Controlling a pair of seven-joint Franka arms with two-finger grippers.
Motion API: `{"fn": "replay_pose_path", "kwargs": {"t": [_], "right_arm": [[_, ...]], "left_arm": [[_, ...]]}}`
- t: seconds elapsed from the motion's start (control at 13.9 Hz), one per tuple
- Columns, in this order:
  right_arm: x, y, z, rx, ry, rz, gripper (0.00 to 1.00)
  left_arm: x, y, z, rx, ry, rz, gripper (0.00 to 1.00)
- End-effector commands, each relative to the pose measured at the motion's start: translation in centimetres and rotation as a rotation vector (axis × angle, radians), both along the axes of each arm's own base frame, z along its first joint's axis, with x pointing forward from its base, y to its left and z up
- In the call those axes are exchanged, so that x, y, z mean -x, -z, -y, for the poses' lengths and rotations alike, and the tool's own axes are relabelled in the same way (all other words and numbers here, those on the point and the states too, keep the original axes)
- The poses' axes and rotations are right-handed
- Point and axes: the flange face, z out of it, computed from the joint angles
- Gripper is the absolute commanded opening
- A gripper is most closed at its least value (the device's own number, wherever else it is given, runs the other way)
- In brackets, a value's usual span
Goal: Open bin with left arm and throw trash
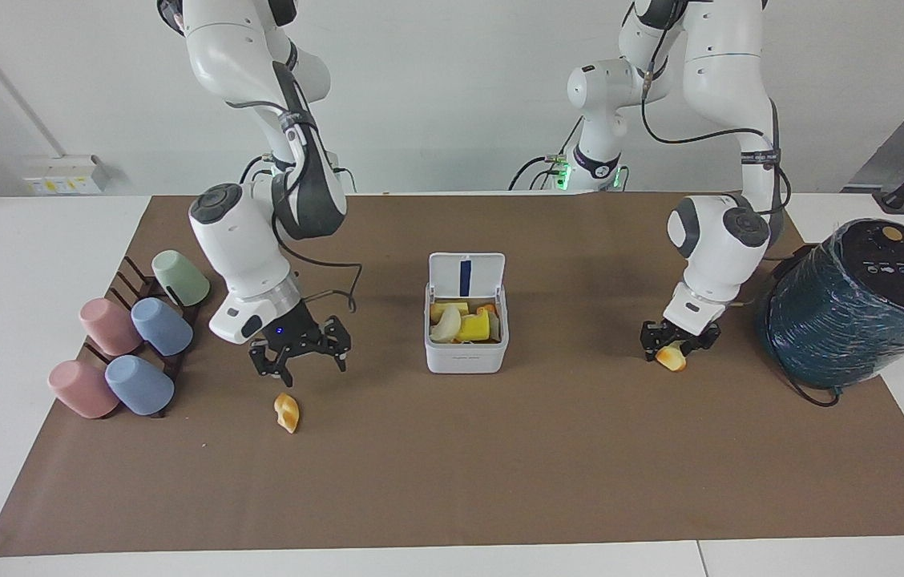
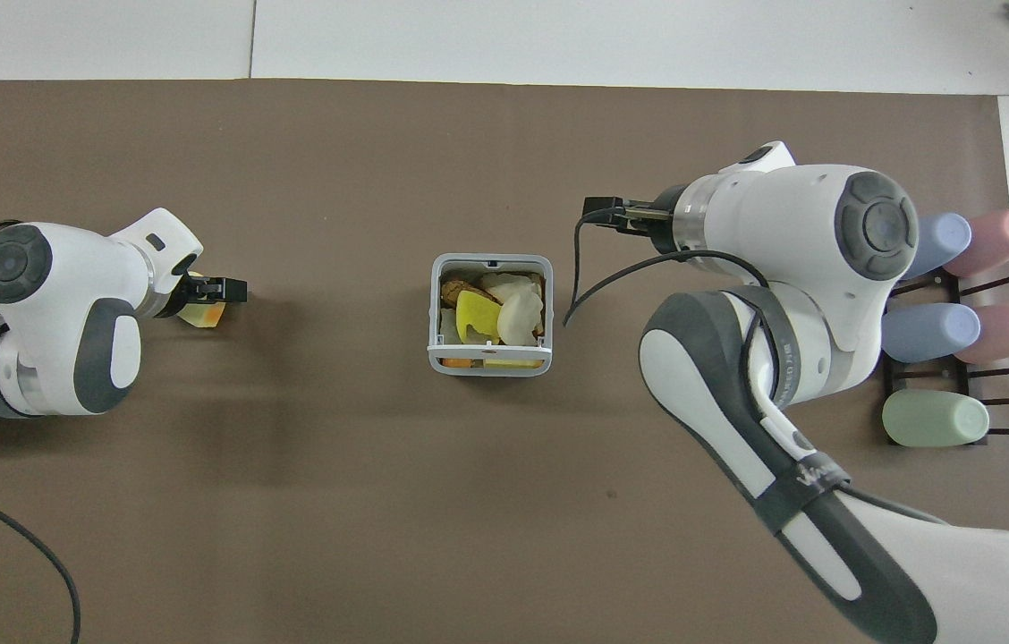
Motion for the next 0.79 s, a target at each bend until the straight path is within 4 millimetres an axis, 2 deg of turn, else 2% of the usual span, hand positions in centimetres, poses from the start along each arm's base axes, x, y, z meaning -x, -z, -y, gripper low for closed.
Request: {"fn": "replay_pose_path", "kwargs": {"t": [0.0,0.14,0.36,0.43,0.58,0.65,0.72], "right_arm": [[-0.5,3.1,0.9,0.113,-0.154,0.038,1.0],[-1.0,5.4,1.4,0.131,-0.171,0.063,1.0],[-1.1,6.9,1.6,0.139,-0.189,0.07,1.0],[-1.1,6.9,1.7,0.144,-0.201,0.07,0.91],[-1.1,7.1,2.3,0.148,-0.206,0.063,0.62],[-1.1,7.1,2.4,0.15,-0.207,0.06,0.42],[-1.0,7.2,2.3,0.148,-0.207,0.054,0.14]], "left_arm": [[0.1,0.6,0.5,-0.004,0.019,-0.001,0.01],[-0.4,-0.2,0.3,-0.007,0.018,-0.005,0.0],[-1.5,-1.3,0.2,-0.033,0.04,-0.022,0.0],[-1.9,-1.8,0.1,-0.037,0.041,-0.027,0.0],[-2.7,-3.2,0.0,-0.04,0.038,-0.042,0.0],[-3.0,-4.0,-0.1,-0.043,0.036,-0.053,0.0],[-3.4,-5.2,-0.1,-0.046,0.036,-0.072,0.0]]}}
